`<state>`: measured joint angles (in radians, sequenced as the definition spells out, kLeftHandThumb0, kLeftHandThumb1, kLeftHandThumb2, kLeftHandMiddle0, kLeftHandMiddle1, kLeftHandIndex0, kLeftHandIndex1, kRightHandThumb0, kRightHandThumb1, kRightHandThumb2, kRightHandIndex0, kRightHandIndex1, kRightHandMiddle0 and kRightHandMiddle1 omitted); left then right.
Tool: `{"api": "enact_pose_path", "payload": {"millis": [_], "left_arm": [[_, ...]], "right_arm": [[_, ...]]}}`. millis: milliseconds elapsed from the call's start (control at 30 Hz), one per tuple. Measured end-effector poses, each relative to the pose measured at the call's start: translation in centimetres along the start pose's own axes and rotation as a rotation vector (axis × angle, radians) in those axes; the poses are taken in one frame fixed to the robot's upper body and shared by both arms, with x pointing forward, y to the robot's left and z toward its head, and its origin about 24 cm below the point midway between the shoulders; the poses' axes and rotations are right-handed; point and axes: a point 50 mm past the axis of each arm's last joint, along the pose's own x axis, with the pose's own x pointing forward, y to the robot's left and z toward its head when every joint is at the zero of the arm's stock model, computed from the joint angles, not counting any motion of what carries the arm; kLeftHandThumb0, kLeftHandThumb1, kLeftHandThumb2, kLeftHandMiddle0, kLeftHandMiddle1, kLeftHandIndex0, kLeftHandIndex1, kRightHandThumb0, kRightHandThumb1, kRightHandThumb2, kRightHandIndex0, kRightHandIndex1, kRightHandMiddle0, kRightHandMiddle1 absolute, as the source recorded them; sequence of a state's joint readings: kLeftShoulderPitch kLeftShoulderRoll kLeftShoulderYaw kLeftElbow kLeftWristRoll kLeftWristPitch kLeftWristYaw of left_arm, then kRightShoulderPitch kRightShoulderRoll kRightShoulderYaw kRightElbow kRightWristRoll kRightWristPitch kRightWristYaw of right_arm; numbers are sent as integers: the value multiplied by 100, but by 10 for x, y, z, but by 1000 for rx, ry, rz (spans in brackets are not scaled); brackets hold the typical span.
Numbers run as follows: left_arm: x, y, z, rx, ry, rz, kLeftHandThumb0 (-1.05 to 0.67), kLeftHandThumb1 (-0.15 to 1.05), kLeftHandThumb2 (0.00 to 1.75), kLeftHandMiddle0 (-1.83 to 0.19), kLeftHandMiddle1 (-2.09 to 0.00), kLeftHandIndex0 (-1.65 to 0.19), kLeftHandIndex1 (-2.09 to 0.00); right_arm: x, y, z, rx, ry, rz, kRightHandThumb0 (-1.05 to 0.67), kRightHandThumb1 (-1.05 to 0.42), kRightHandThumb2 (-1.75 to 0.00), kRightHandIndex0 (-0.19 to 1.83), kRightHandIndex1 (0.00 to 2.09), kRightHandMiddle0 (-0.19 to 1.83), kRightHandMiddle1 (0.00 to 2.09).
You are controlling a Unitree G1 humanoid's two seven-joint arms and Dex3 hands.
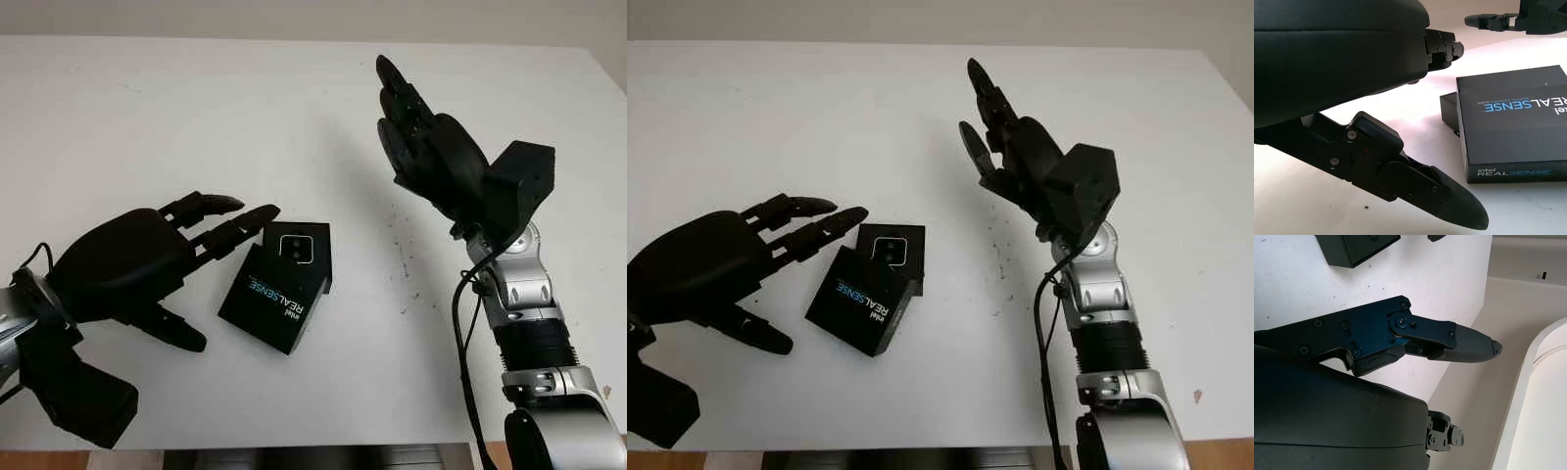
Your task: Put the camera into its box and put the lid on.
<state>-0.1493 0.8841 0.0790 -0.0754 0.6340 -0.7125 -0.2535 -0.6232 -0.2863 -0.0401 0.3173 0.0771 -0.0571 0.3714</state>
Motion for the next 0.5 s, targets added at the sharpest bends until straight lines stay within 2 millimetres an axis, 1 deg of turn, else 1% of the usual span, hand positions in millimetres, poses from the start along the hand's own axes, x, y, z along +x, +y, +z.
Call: {"api": "enact_pose_path", "payload": {"millis": [267,400,500], "left_arm": [[9,-4,-3,-6,-58,25,-79,86,5,19,-89,0,-17],[10,-6,-2,-12,-81,33,-82,85,5,19,-95,-2,-21],[10,-7,-2,-24,-90,34,-83,86,5,19,-95,0,-22]], "right_arm": [[0,0,0,0,0,0,-70,-105,-61,-18,5,-14,5],[0,0,-1,-5,2,-5,-69,-105,-61,-17,6,-13,5],[0,0,-1,-7,3,-5,-70,-105,-61,-17,5,-14,5]]}}
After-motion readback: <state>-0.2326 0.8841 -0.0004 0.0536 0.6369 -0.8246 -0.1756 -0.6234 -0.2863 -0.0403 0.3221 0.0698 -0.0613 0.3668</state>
